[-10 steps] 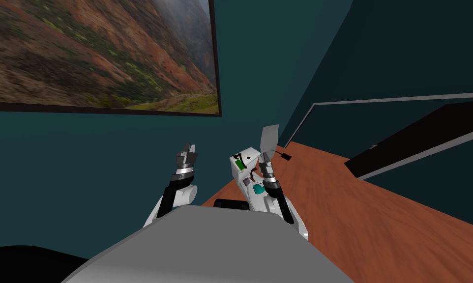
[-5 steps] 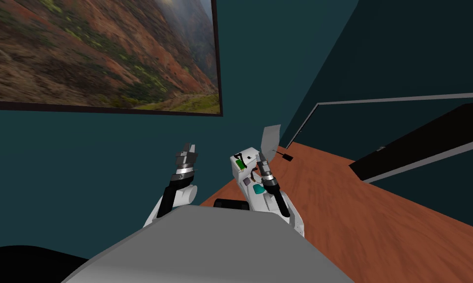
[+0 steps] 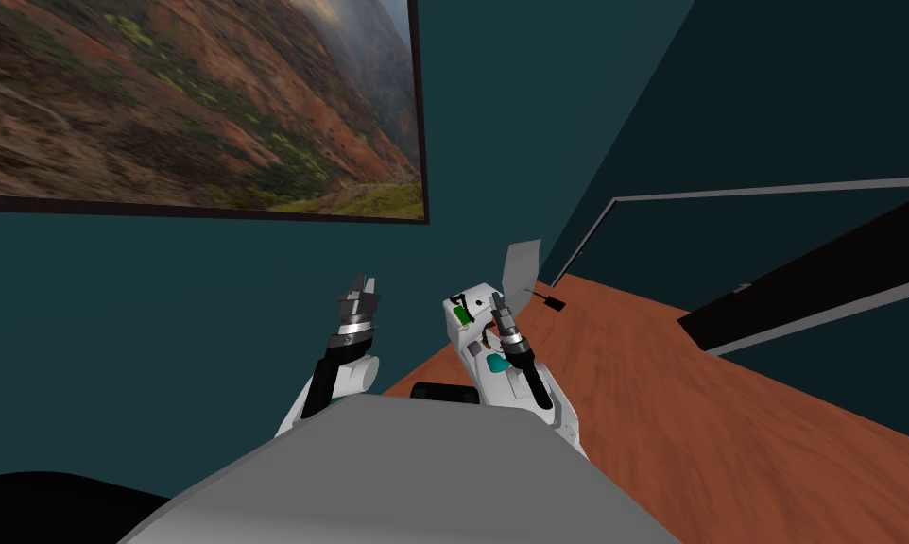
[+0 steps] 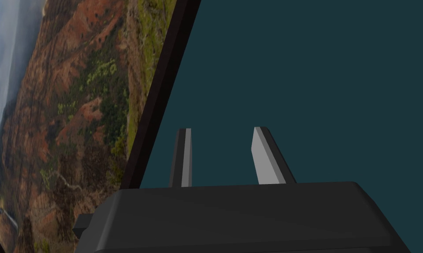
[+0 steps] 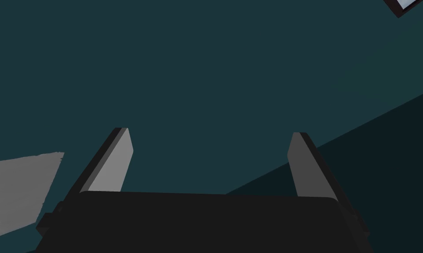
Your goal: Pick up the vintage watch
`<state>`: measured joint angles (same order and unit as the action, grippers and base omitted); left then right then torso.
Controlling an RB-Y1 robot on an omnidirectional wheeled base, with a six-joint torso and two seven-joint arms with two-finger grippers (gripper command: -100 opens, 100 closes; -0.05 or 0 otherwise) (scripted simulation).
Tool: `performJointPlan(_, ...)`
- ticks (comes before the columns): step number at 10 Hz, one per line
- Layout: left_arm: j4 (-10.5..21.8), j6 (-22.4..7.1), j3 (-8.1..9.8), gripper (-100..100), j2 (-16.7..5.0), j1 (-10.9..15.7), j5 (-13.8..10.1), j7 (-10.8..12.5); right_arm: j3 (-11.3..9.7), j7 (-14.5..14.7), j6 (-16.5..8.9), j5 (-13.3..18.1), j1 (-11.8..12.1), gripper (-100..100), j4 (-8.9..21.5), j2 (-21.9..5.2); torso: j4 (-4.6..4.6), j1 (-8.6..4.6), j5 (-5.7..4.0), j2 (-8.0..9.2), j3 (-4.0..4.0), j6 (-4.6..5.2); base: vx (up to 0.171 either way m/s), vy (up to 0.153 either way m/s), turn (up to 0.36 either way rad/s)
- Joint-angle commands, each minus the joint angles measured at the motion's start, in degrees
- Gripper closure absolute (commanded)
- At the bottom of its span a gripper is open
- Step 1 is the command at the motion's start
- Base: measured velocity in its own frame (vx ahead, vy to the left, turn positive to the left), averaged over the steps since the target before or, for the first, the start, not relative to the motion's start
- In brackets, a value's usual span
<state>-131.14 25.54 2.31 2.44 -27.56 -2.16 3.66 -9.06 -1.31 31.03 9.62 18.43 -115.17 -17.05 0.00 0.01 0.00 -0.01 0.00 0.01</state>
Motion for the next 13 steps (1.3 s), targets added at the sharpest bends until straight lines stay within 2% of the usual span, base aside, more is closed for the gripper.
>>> performJointPlan(1, 0.0, 0.0, 0.0, 0, 0.0, 0.0, 0.0, 0.0, 0.0, 0.0, 0.0, 0.01, 0.0, -100, 0.0, 0.0, 0.0, 0.0, 0.0, 0.0, 0.0, 0.0, 0.0, 0.0, 0.0)
performJointPlan(4, 0.0, 0.0, 0.0, 0, 0.0, 0.0, 0.0, 0.0, 0.0, 0.0, 0.0, 0.01, 0.0, -100, 0.0, 0.0, 0.0, -0.01, 0.0, 0.0, 0.0, 0.0, 0.002, 0.002, -0.005)
performJointPlan(5, 0.0, 0.0, 0.0, 0, 0.0, 0.0, 0.0, 0.0, -0.07, -0.24, 0.48, 2.52, -1.73, -100, 1.63, -0.89, 0.0, 0.01, 0.0, -0.01, -0.01, 0.0, -0.017, -0.018, 0.057)
performJointPlan(13, 0.0, 0.0, 0.0, 0, 0.0, 0.0, 0.0, 0.0, -0.07, -0.24, 0.48, 2.52, -1.73, -100, 1.63, -0.89, 0.01, -0.03, -0.01, 0.03, 0.02, 0.0, -0.009, -0.004, 0.006)
